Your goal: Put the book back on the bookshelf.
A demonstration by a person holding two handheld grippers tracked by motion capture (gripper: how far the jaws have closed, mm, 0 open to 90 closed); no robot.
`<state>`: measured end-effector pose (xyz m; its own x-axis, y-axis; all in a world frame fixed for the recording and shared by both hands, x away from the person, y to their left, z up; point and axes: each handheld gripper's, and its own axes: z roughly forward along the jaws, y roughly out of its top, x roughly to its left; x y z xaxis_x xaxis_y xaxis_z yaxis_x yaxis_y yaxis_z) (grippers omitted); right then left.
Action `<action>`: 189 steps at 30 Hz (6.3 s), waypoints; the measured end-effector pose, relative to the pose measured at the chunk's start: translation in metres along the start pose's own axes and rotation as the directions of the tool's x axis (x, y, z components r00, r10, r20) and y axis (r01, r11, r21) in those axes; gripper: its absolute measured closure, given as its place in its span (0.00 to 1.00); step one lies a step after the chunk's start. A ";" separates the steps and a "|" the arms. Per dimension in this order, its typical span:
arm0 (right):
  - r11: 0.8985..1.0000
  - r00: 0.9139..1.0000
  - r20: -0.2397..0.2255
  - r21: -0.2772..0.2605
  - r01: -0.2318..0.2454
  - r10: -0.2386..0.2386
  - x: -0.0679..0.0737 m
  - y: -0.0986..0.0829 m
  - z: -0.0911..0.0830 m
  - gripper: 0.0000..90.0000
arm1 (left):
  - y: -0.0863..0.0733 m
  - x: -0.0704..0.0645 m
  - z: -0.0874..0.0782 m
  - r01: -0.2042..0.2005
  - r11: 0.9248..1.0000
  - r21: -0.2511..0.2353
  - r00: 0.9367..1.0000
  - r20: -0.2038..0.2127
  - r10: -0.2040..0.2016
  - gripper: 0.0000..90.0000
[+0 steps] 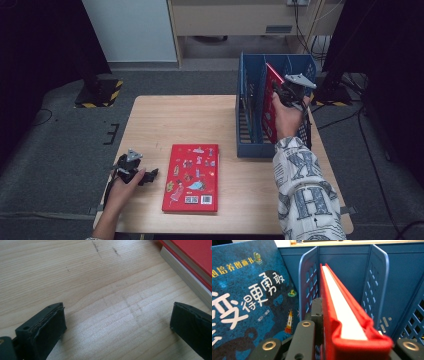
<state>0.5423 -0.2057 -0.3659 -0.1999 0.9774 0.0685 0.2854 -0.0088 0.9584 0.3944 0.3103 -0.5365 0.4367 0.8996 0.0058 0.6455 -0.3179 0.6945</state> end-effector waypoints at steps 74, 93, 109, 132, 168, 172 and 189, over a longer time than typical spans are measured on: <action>0.989 0.998 -0.046 0.137 0.055 -0.049 0.008 0.014 -0.017 0.80 | 0.000 -0.002 0.000 -0.010 1.000 -0.003 1.000 0.012 0.010 0.00; 0.984 0.998 0.010 0.164 0.063 -0.066 0.013 0.013 -0.012 0.87 | 0.000 -0.003 0.000 -0.014 1.000 -0.002 1.000 0.017 0.014 0.00; 0.986 0.994 0.063 0.144 0.083 -0.093 0.014 0.014 -0.008 0.88 | 0.000 -0.003 0.000 -0.014 1.000 -0.003 1.000 0.018 0.014 0.00; 0.985 0.987 0.093 0.127 0.115 -0.127 0.023 0.013 0.003 0.87 | 0.000 -0.003 0.001 -0.014 1.000 -0.005 1.000 0.020 0.014 0.00; 0.999 0.999 -0.036 0.043 0.010 -0.008 0.028 0.013 -0.011 0.49 | 0.001 -0.003 0.001 -0.016 1.000 -0.002 1.000 0.019 0.017 0.00; 1.000 0.998 -0.062 0.030 0.001 0.001 0.026 0.013 -0.017 0.31 | 0.001 -0.003 0.001 -0.016 1.000 -0.002 1.000 0.019 0.016 0.00; 0.999 0.985 -0.166 0.010 0.049 -0.047 0.020 0.012 -0.057 0.07 | 0.001 -0.003 0.001 -0.017 1.000 -0.002 1.000 0.019 0.017 0.00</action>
<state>0.4886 -0.1982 -0.3374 -0.3661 0.9280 0.0686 0.2843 0.0413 0.9579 0.3940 0.3067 -0.5366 0.4594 0.8882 0.0036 0.6367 -0.3321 0.6959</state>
